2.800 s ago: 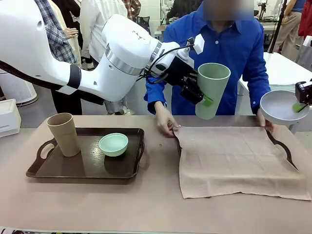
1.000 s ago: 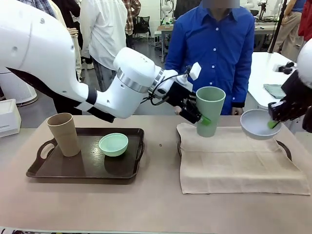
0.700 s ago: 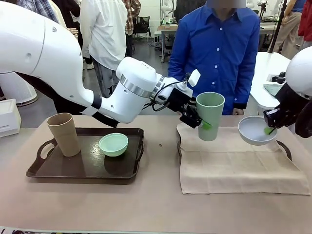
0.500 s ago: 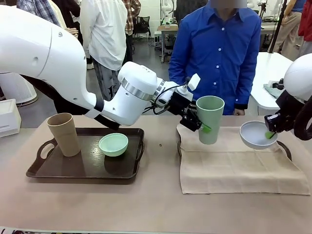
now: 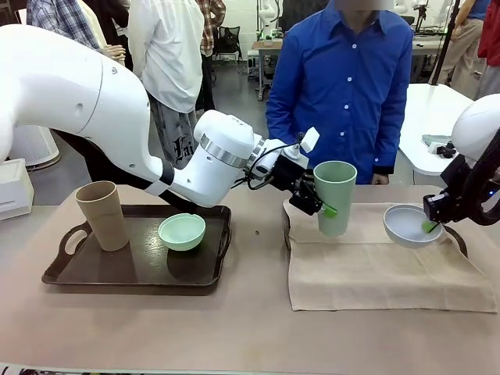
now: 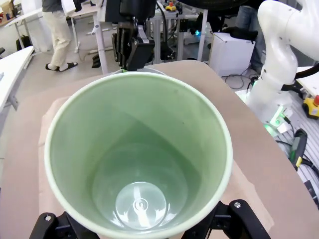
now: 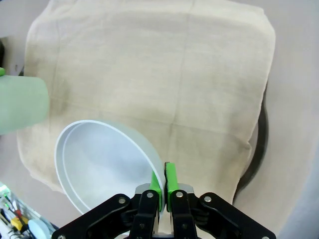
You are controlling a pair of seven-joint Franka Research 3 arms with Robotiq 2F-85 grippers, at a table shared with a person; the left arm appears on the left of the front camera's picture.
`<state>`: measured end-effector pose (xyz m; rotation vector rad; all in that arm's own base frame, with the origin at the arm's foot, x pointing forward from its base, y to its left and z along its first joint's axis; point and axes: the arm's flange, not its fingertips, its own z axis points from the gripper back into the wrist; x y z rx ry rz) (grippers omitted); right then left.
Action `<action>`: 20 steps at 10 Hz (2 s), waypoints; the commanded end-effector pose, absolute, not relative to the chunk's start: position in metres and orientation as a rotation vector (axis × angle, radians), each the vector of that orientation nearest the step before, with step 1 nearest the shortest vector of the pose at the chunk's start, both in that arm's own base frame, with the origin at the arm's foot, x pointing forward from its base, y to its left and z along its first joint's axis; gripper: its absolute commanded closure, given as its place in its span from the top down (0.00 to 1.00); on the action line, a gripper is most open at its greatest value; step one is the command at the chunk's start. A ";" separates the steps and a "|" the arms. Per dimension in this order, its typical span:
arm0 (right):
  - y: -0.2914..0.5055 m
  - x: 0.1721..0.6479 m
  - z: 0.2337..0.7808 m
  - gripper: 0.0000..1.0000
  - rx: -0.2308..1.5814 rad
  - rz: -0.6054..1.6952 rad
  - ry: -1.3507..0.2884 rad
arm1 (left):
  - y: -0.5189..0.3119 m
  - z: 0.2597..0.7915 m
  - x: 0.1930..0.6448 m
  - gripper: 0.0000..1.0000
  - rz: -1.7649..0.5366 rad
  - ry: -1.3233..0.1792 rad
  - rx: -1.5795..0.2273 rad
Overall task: Set up a tray with a mat and arrange the tableware.
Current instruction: Place the Picnic Bowl and Reusable plastic cup back onto the Handle tray in front of the human's position.
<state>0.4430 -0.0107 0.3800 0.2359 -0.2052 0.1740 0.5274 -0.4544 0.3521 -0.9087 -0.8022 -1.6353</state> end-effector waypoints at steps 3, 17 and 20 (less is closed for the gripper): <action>-0.006 0.458 0.360 0.05 0.261 0.194 -0.202 | -0.468 0.339 0.535 0.85 -1.696 -0.779 -0.870; -0.016 0.468 0.333 1.00 0.075 0.157 -0.192 | -0.467 0.323 0.533 1.00 -1.714 -0.712 -0.823; -0.018 0.443 0.377 1.00 -0.071 0.173 -0.212 | -0.452 0.328 0.531 1.00 -1.671 -0.657 -0.775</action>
